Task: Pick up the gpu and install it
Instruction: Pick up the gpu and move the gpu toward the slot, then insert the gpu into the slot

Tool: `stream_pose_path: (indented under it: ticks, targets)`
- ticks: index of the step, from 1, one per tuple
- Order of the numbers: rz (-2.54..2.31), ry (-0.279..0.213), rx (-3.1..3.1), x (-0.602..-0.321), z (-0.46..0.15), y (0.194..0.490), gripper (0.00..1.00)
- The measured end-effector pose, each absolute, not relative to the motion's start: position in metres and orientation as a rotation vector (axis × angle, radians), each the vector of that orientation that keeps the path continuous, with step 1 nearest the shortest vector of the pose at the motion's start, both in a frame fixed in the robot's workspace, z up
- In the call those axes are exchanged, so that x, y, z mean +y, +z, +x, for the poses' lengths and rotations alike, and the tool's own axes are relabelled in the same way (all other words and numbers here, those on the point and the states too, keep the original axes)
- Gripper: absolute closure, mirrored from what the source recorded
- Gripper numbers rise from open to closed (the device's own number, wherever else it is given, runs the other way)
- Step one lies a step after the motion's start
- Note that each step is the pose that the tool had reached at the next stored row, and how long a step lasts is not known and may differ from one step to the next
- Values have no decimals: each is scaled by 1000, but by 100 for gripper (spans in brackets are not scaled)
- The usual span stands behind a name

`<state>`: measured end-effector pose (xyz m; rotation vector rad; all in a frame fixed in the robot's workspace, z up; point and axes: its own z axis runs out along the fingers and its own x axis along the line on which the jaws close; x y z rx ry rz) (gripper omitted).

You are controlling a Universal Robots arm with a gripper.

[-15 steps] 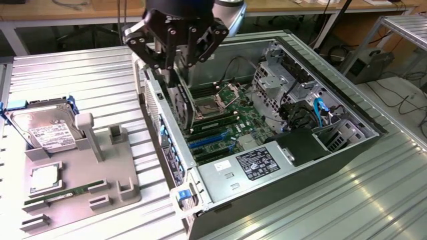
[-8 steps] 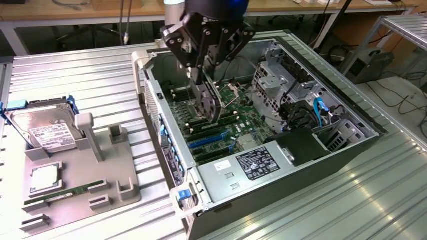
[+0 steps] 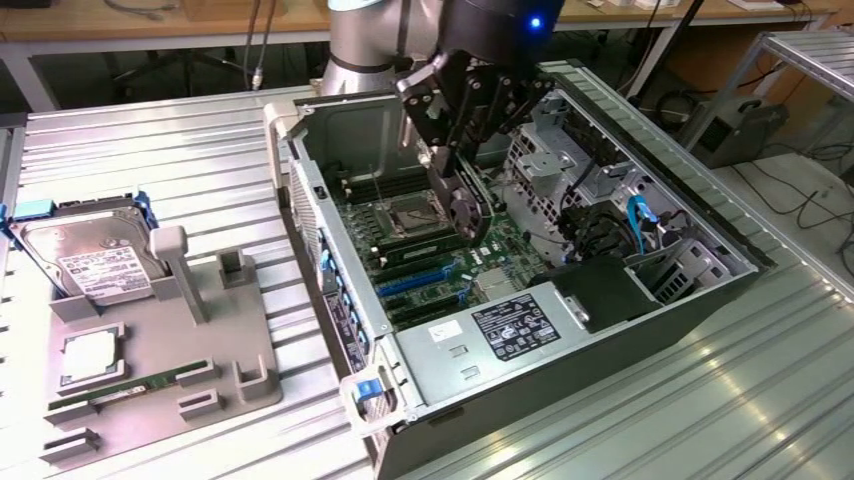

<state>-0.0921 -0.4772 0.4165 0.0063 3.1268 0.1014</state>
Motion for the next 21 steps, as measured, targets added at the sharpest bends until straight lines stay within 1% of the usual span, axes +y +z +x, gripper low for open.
stream_pose_path:
  ticks: [9, 21]
  targets:
    - [5, 87, 3129, -473, -50, 400, 74]
    - [5, 87, 3130, -473, -49, 400, 74]
